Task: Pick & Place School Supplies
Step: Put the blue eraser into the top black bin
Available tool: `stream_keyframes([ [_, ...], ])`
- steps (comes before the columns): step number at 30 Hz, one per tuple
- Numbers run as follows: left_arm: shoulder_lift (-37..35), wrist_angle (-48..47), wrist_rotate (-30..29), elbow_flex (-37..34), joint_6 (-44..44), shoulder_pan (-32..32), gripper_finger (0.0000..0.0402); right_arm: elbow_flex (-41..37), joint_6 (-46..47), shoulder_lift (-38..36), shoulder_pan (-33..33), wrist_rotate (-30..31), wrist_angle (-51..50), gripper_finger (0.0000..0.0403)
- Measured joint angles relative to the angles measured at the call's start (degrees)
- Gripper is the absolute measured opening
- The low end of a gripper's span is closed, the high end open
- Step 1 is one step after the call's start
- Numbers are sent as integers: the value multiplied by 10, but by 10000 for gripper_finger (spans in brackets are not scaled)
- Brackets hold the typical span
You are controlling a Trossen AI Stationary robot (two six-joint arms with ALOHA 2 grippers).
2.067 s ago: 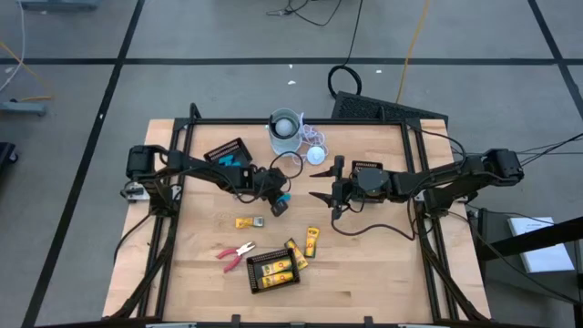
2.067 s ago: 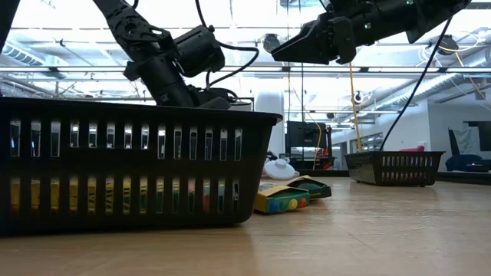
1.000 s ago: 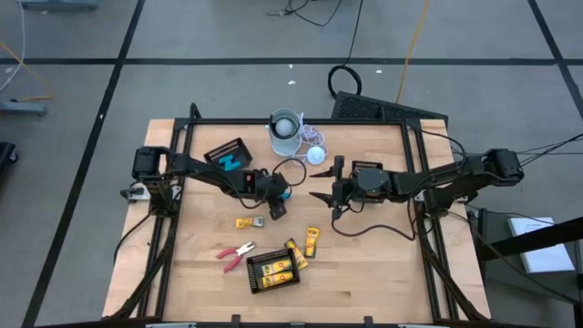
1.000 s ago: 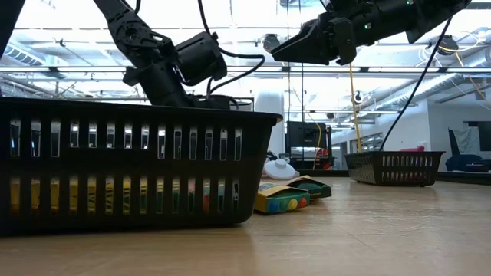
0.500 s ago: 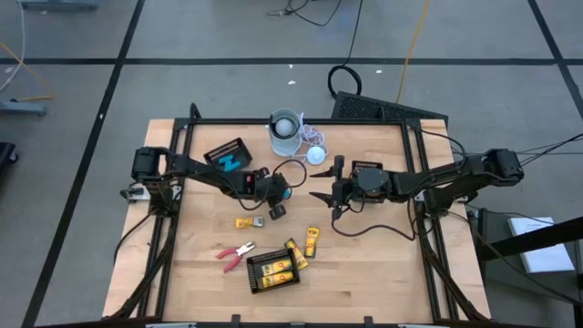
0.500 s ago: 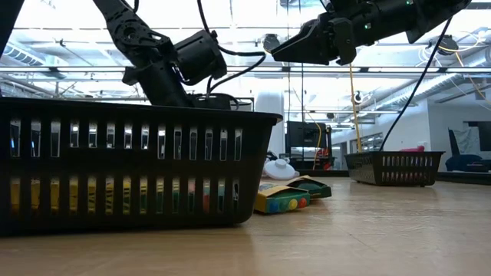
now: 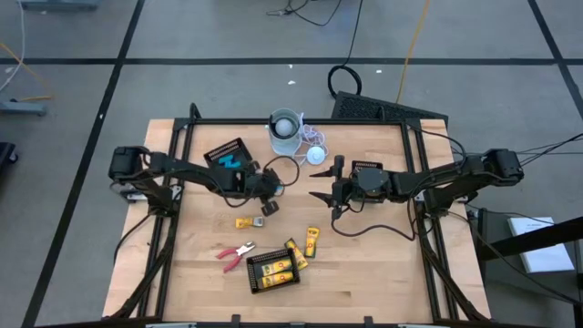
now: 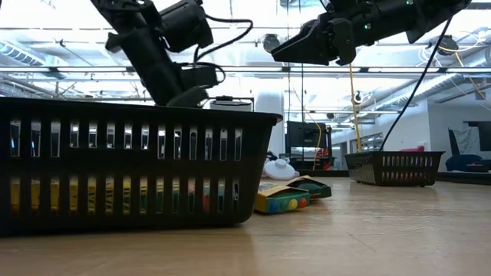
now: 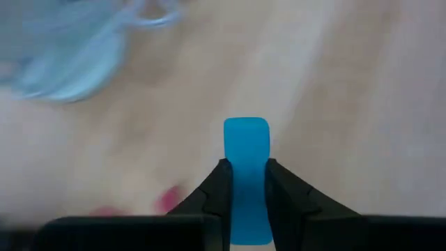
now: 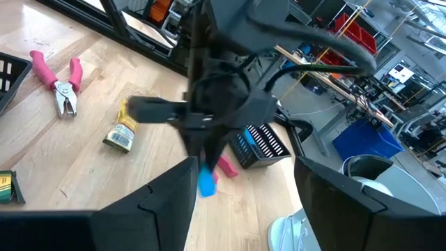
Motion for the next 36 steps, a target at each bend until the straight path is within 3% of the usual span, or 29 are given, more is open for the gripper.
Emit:
stream_keyframes([
  [7, -66, -103, -104, -6, -13, 18, 59, 0, 0, 0, 0, 0, -2, 233],
  [13, -149, -101, -141, -61, -25, 55, 58, 0, 5, 0, 0, -2, -11, 233],
  [21, -253, -1, -104, -181, -23, 143, 58, 0, 8, 0, 0, -4, -14, 233],
  [26, -263, 70, -49, -236, -21, 198, 58, 0, 11, 0, 0, -4, -14, 233],
  [36, -264, 77, -37, -273, -17, 242, 58, 0, 18, 0, 0, -4, -21, 233],
])
